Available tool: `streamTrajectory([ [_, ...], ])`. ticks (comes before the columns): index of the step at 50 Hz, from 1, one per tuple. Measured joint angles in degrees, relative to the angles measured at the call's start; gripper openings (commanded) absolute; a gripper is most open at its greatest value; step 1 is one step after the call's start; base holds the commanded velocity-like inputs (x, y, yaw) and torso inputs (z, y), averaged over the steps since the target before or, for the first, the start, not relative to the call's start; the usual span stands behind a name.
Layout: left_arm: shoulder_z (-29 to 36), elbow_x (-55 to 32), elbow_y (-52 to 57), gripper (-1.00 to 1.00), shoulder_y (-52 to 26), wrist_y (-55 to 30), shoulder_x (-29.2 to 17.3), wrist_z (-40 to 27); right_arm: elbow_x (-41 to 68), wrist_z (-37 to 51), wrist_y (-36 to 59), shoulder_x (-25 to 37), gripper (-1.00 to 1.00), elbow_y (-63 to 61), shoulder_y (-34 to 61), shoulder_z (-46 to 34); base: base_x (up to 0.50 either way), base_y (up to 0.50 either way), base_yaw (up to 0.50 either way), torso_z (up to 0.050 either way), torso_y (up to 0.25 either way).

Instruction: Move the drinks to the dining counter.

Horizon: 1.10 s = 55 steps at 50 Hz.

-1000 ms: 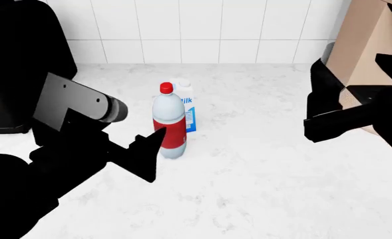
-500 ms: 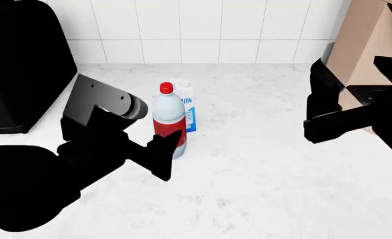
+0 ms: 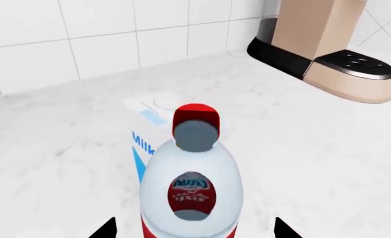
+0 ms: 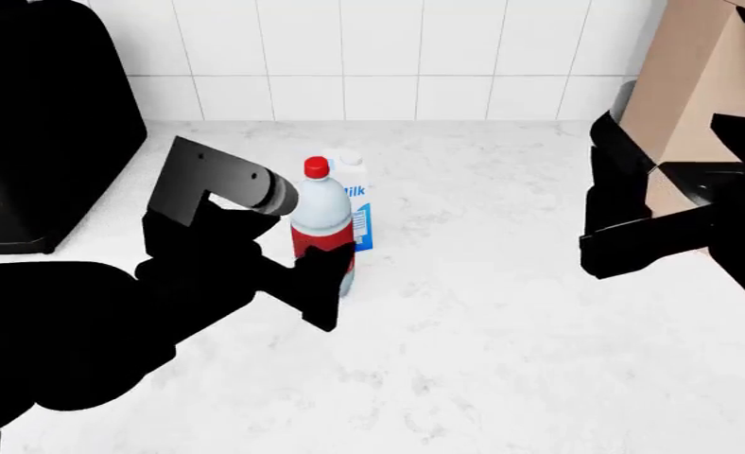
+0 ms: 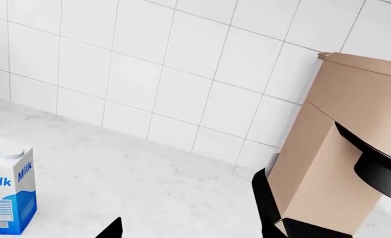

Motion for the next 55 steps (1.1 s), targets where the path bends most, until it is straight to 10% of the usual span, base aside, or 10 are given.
streamTrajectory([
  [16, 0.5, 2.9, -2.6, 1.0, 0.1, 1.6, 0.2, 4.0, -0.5, -0.5, -0.2, -0.1, 1.0, 0.1, -0.1, -0.4, 0.0, 0.0, 0.0, -0.001, 0.0],
  [17, 0.5, 3.2, -2.6, -1.0, 0.1, 1.7, 0.2, 4.1, -0.6, -0.6, -0.2, -0.1, 1.0, 0.1, -0.1, -0.4, 0.0, 0.0, 0.0, -0.011, 0.0],
  [55, -5.0, -2.9, 3.6, -1.0, -0.2, 4.3, -4.4, -3.8, -3.2, -2.6, 0.1, -2.0, 1.0, 0.1, -1.7, -2.7, 0.0, 0.0, 0.0, -0.004, 0.0],
])
